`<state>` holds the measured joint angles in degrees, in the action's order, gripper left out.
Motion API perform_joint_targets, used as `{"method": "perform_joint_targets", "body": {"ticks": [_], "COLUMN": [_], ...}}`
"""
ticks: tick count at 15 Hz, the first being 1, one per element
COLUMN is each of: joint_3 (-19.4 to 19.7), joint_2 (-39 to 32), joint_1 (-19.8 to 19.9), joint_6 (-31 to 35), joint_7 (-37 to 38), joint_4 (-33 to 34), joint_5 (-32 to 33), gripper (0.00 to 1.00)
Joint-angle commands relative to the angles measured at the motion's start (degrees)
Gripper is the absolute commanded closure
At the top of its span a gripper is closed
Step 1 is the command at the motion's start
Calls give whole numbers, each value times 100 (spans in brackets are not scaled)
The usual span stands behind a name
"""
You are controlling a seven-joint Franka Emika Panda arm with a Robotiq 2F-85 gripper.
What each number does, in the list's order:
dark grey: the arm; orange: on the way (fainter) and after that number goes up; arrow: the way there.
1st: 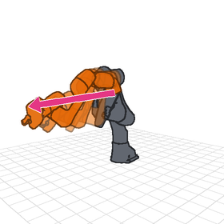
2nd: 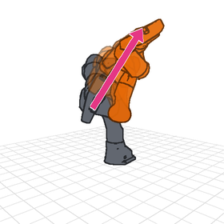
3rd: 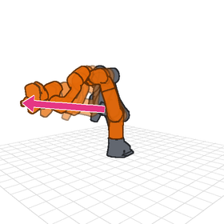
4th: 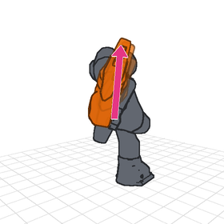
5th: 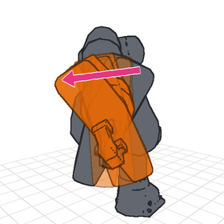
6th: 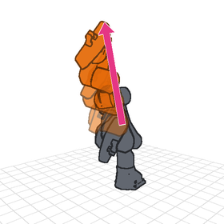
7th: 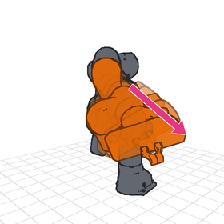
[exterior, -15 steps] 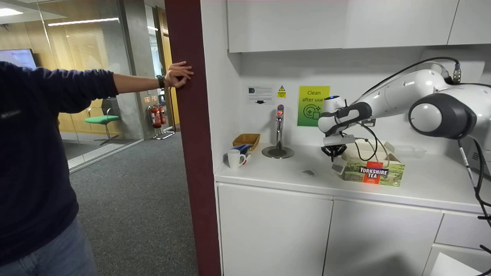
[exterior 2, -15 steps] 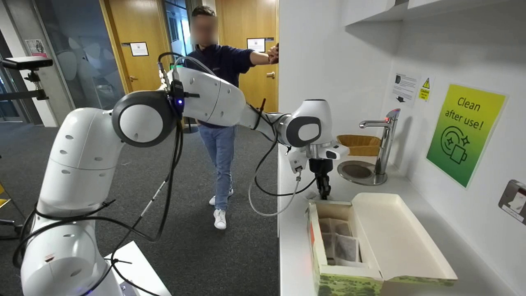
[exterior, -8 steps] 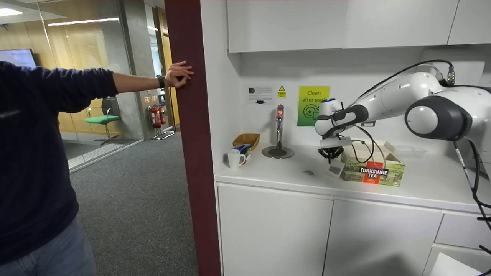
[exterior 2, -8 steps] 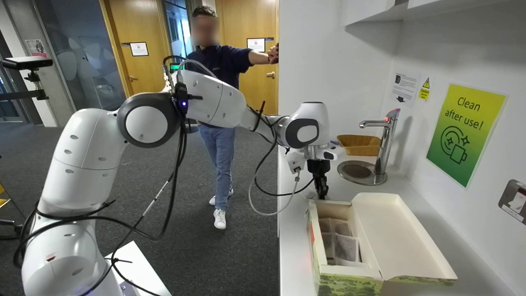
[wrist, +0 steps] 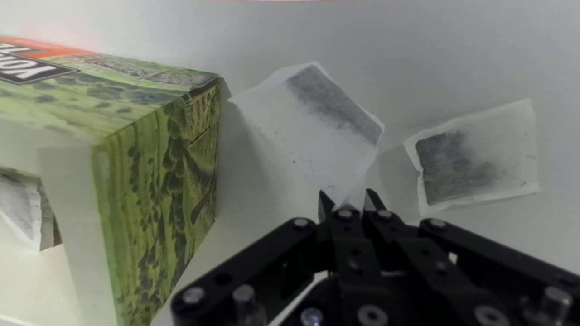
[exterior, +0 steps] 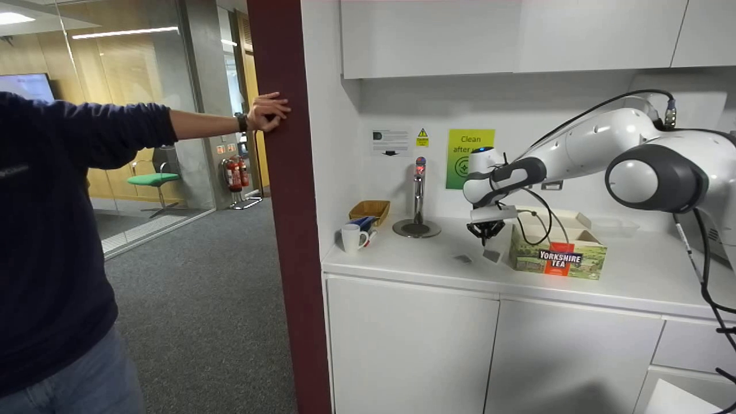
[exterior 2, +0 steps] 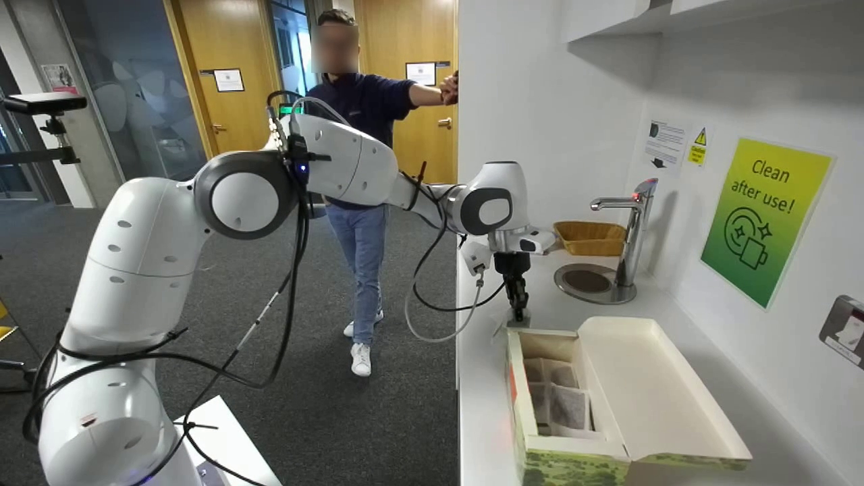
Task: Put some tea bags on the counter
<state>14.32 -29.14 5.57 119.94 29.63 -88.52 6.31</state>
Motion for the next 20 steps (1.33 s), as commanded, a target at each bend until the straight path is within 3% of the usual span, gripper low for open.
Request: {"method": "perform_joint_targets", "body": {"ticks": [1,10,17,20], "joint_3": [6,71,12,-26], "joint_2": [-58,599,1945,2476], "joint_1": [-37,128,160,224], "joint_6": [-186,-61,47,-536], "joint_7": [221,126,-107,-286], "joint_4": [229,-284,-1139,-1533], "joint_5": [-9,-111,-80,-142], "gripper": [69,4,0,0]}}
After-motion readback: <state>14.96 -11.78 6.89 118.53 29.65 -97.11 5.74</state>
